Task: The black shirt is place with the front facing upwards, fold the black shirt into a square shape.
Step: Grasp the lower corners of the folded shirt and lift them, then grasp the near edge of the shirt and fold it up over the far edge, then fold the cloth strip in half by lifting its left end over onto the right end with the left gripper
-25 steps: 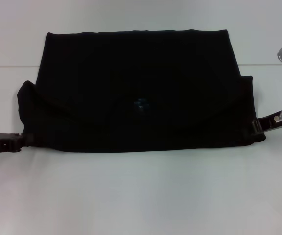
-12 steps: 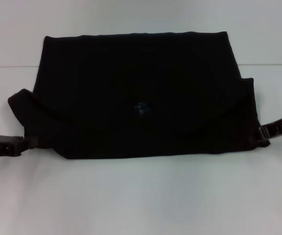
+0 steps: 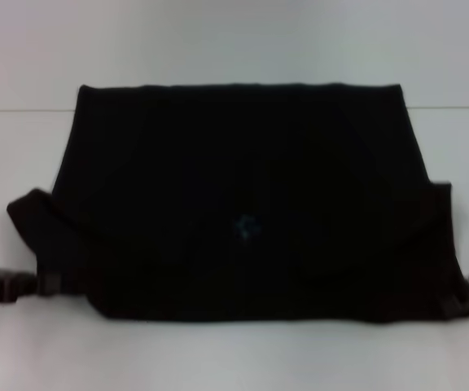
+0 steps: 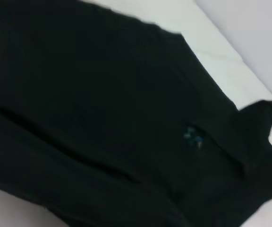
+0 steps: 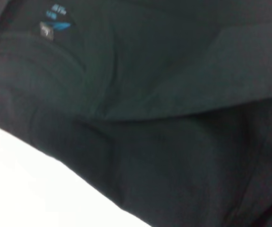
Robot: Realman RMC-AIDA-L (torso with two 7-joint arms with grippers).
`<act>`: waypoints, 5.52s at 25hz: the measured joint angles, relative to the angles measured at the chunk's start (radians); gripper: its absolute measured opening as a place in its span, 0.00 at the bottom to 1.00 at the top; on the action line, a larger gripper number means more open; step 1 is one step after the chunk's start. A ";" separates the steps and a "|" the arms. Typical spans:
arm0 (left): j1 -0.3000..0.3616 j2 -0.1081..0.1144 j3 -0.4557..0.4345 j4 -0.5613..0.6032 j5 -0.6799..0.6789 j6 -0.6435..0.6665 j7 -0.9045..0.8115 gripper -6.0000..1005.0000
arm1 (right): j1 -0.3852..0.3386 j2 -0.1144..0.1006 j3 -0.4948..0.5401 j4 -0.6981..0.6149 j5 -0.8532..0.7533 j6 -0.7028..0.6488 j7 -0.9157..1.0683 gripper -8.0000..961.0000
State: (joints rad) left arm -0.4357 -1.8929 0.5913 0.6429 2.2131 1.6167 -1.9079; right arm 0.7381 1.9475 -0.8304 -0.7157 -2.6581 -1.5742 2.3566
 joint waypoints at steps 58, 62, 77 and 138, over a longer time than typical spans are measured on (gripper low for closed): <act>-0.207 -0.144 -0.391 -0.105 -0.222 -0.565 0.012 0.01 | -0.044 0.138 0.405 0.346 0.914 0.687 -0.530 0.04; -0.231 -0.167 -0.391 -0.108 -0.242 -0.628 0.048 0.01 | -0.037 0.141 0.405 0.363 0.981 0.698 -0.599 0.04; -0.307 -0.232 -0.389 -0.187 -0.384 -0.895 0.290 0.03 | 0.058 0.151 0.414 0.498 1.216 0.924 -0.998 0.10; 0.083 -0.016 0.013 -0.079 -0.205 -0.400 -0.688 0.65 | -0.187 0.142 -0.022 0.266 0.828 0.325 -1.223 0.84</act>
State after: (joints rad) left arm -0.3532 -1.9088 0.6044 0.5636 2.0077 1.2171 -2.5957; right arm 0.5509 2.0892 -0.8519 -0.4493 -1.8304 -1.2491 1.1335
